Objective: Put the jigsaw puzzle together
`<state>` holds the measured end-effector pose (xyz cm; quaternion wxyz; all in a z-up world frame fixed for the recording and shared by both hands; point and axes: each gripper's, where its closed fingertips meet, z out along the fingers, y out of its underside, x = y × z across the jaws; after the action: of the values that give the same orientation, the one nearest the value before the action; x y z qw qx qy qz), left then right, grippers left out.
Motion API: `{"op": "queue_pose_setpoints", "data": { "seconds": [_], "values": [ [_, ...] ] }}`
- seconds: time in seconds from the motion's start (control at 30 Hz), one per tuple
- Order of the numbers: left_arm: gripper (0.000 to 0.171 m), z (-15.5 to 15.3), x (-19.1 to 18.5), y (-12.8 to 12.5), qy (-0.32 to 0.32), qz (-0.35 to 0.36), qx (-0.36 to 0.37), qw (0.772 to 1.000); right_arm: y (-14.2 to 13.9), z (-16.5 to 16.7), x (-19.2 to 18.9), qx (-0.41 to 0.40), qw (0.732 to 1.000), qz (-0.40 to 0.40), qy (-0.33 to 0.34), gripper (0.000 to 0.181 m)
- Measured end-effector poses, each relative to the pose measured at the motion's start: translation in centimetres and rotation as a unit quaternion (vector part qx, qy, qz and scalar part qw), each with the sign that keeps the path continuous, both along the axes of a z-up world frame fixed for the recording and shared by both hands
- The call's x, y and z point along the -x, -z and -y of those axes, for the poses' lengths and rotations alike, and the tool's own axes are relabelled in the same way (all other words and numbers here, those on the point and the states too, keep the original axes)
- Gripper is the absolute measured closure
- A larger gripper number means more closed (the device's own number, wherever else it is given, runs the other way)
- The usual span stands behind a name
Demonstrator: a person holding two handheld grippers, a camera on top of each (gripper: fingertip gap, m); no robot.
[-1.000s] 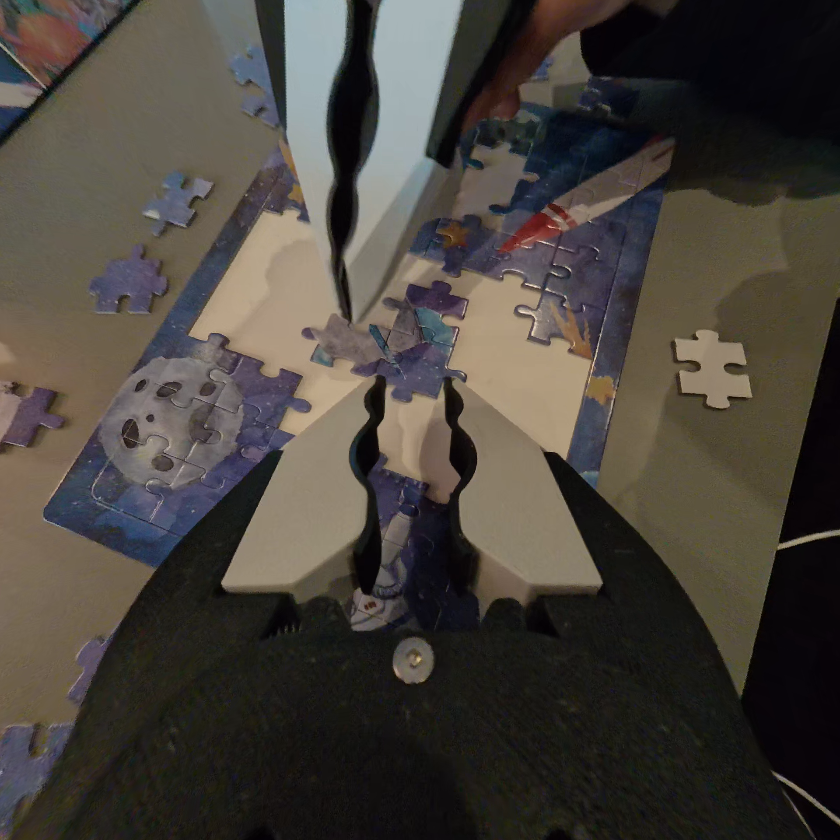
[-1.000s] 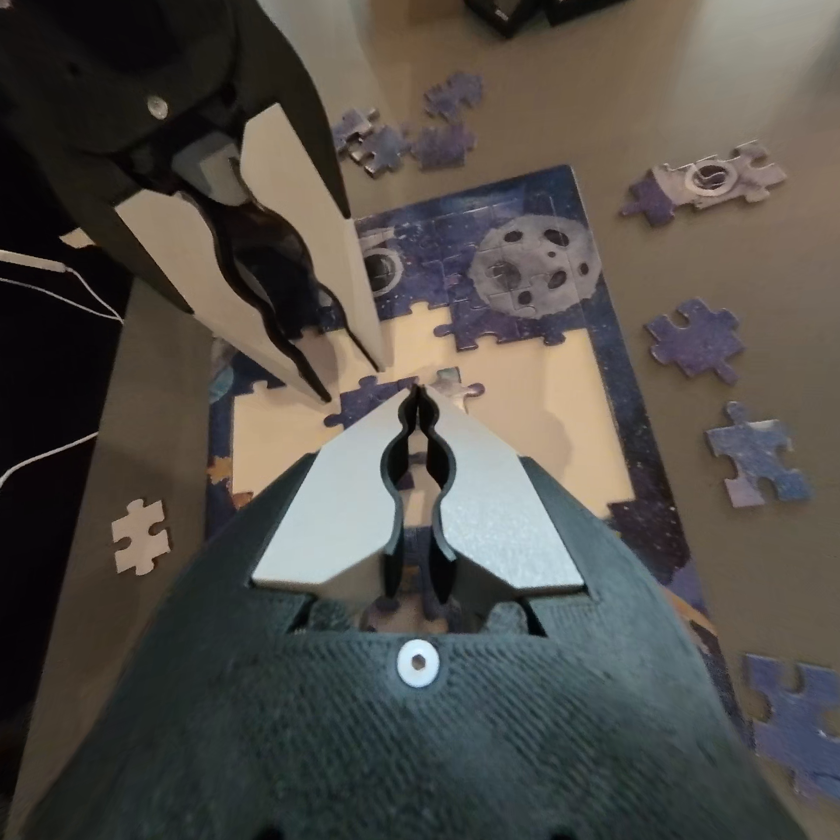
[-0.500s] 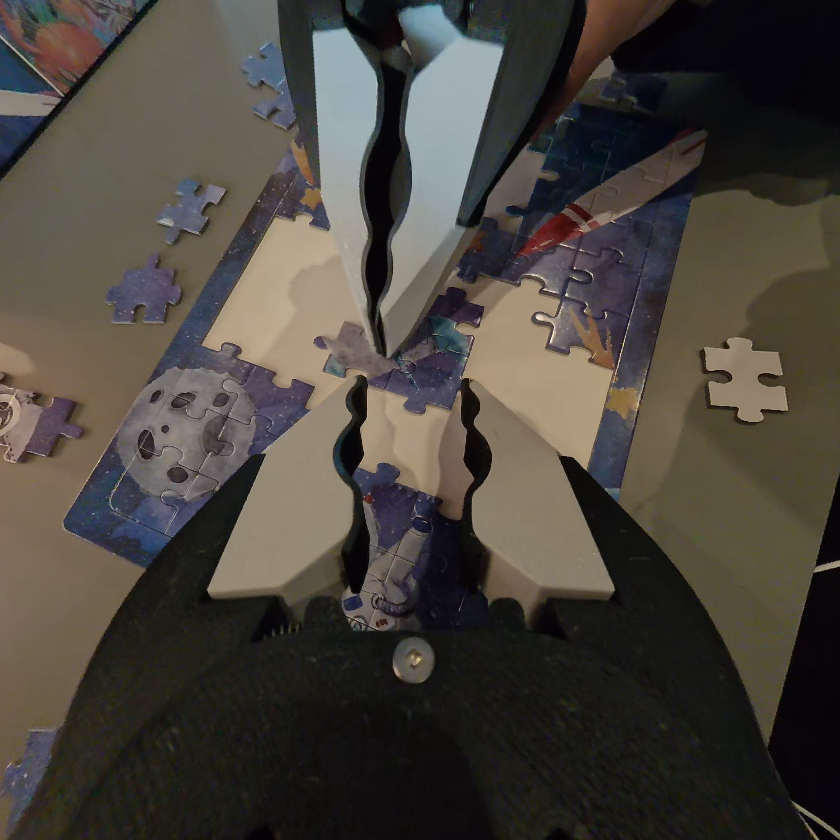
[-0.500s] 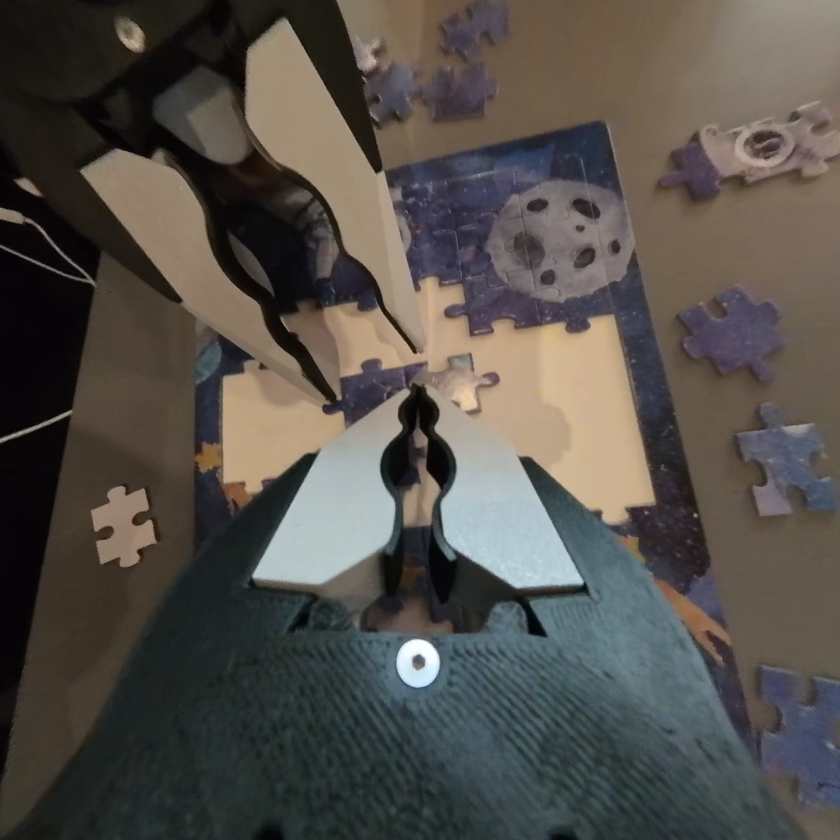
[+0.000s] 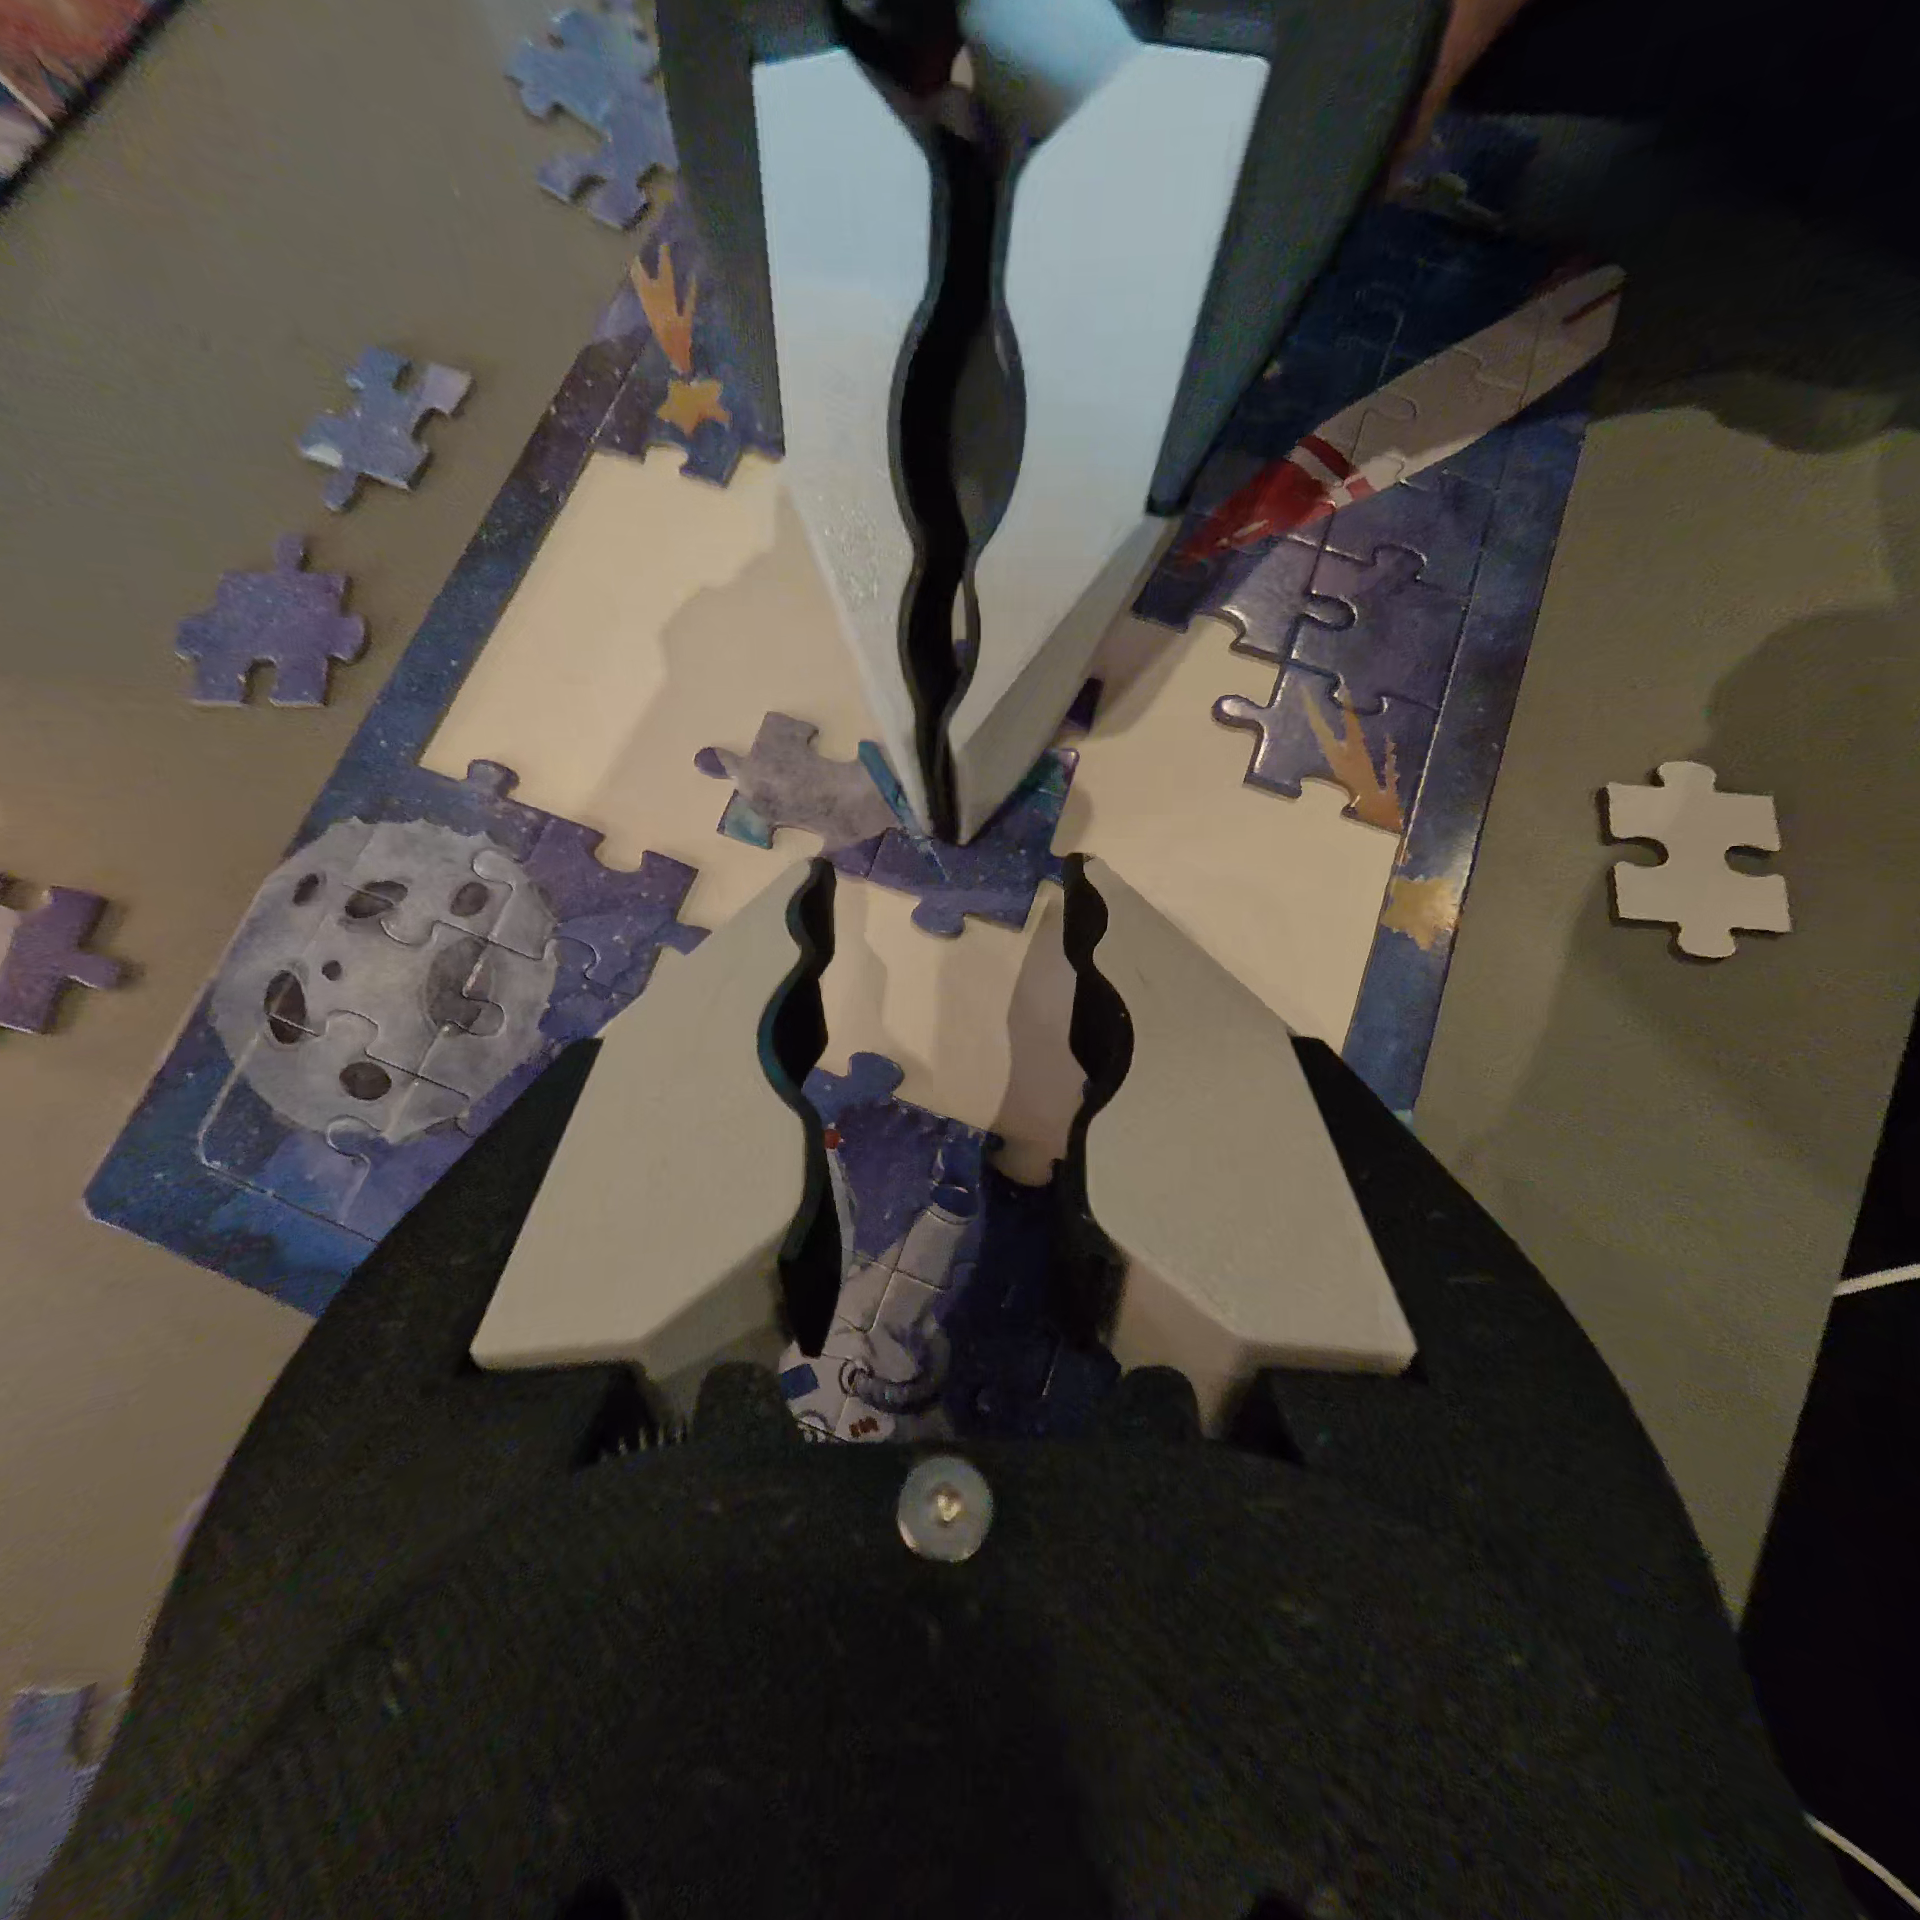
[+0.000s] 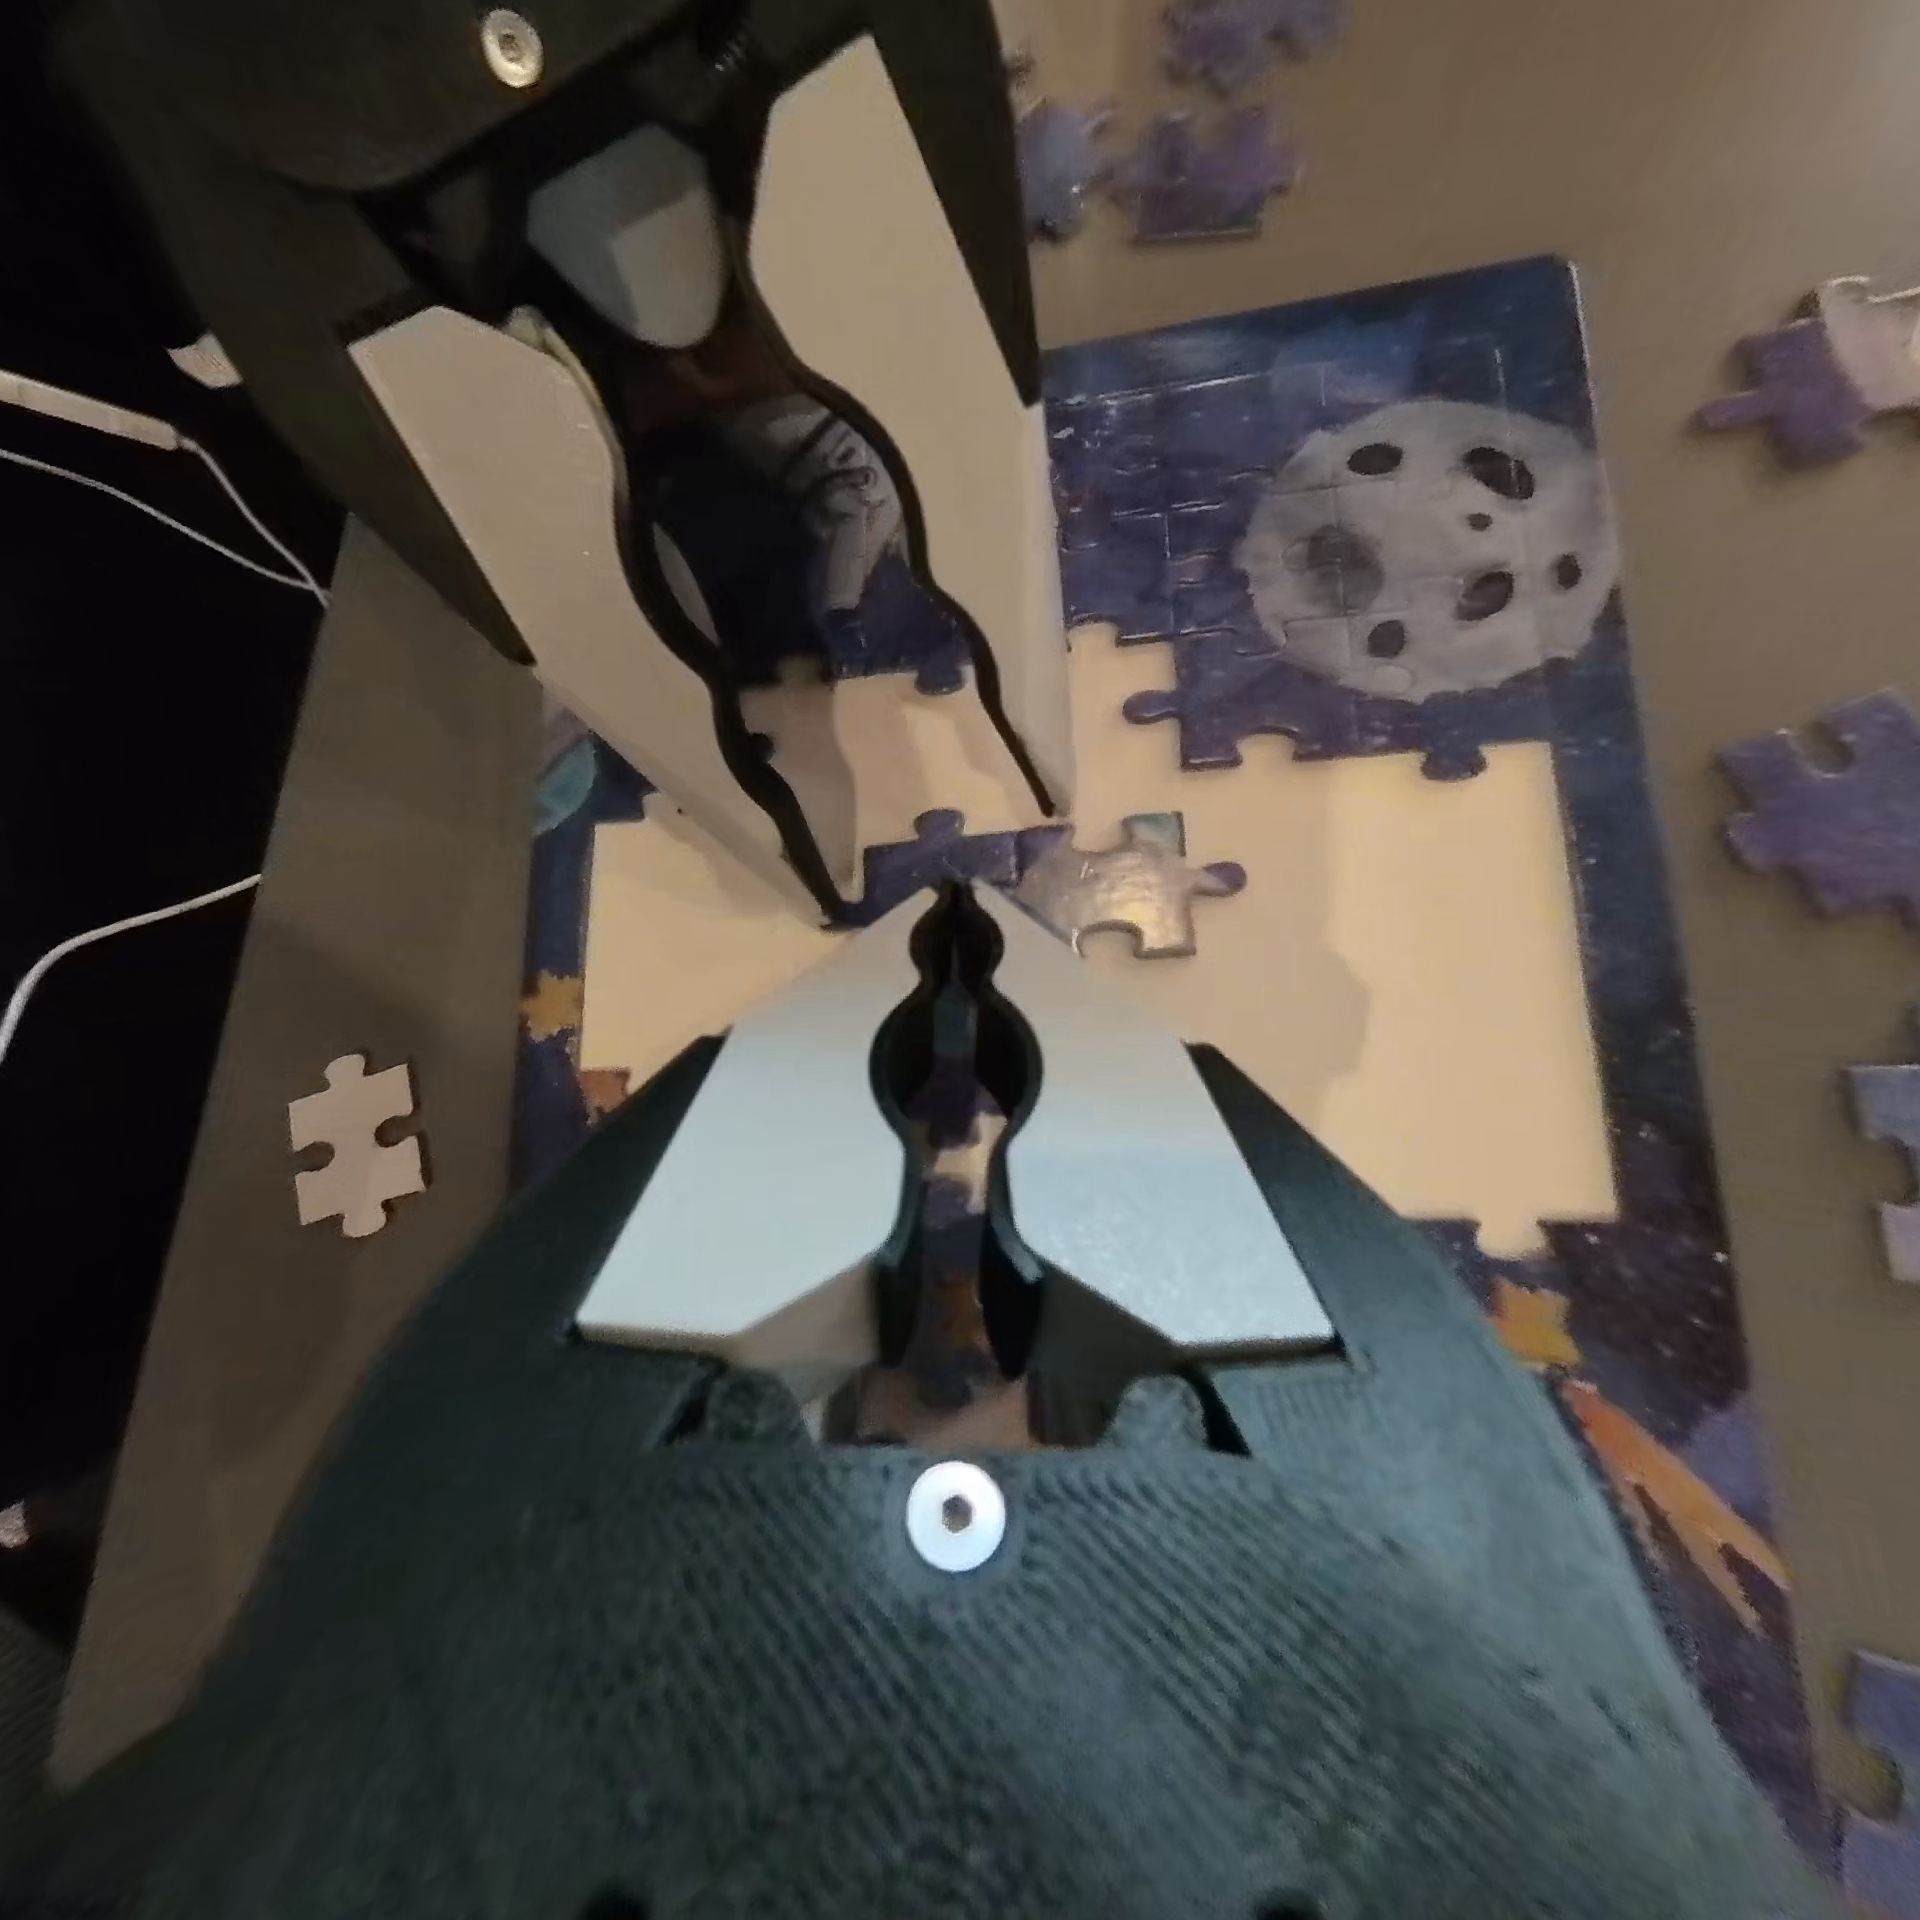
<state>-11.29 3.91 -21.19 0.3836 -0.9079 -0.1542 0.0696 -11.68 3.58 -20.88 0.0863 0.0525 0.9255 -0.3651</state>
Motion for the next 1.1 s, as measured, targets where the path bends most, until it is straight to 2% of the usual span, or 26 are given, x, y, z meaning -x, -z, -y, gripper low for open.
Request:
{"op": "queue_pose_setpoints", "data": {
  "seconds": [0.17, 0.33, 0.4, 0.47, 0.57, 0.67, 0.83, 1.0, 1.1],
  "values": [
    [0.128, 0.1, -0.1, 0.1, -0.002, 0.014, -0.003, 1.000, 0.0, -0.6, 3.5, -0.011, 0.994, -0.090, 0.066, 0.181],
    [0.126, 0.0, -0.5, 0.1, 0.009, 0.018, -0.004, 1.000, 0.1, -0.9, 2.0, -0.017, 0.996, -0.078, 0.028, 0.181],
    [0.126, 0.0, -0.4, 0.1, 0.007, 0.015, -0.002, 1.000, -0.1, -1.1, 2.6, -0.022, 0.995, -0.087, 0.038, 0.181],
    [0.126, 0.0, -0.4, 0.1, 0.007, 0.015, -0.002, 1.000, -0.7, -0.9, 2.6, -0.007, 0.996, -0.081, 0.043, 0.181],
    [0.126, 0.0, -0.4, 0.1, 0.006, 0.013, -0.002, 1.000, -1.4, -0.3, 1.1, 0.024, 0.998, -0.049, 0.011, 0.181],
    [0.126, 0.0, -0.4, 0.1, 0.006, 0.016, -0.003, 1.000, -0.3, -0.6, 0.8, -0.008, 0.999, -0.036, 0.007, 0.181],
    [0.128, 0.1, -0.4, -0.3, 0.006, 0.019, -0.018, 1.000, -4.0, -1.1, 3.0, 0.070, 0.994, -0.058, 0.058, 0.181],
    [0.128, 0.8, 0.6, -3.5, -0.007, 0.078, -0.116, 0.990, -7.5, -3.5, 5.9, 0.115, 0.978, -0.115, 0.131, 0.181],
    [0.130, 2.4, 3.5, -5.4, -0.034, 0.035, -0.115, 0.992, -9.4, -5.2, 7.2, 0.137, 0.964, -0.149, 0.173, 0.181]
  ]
}}
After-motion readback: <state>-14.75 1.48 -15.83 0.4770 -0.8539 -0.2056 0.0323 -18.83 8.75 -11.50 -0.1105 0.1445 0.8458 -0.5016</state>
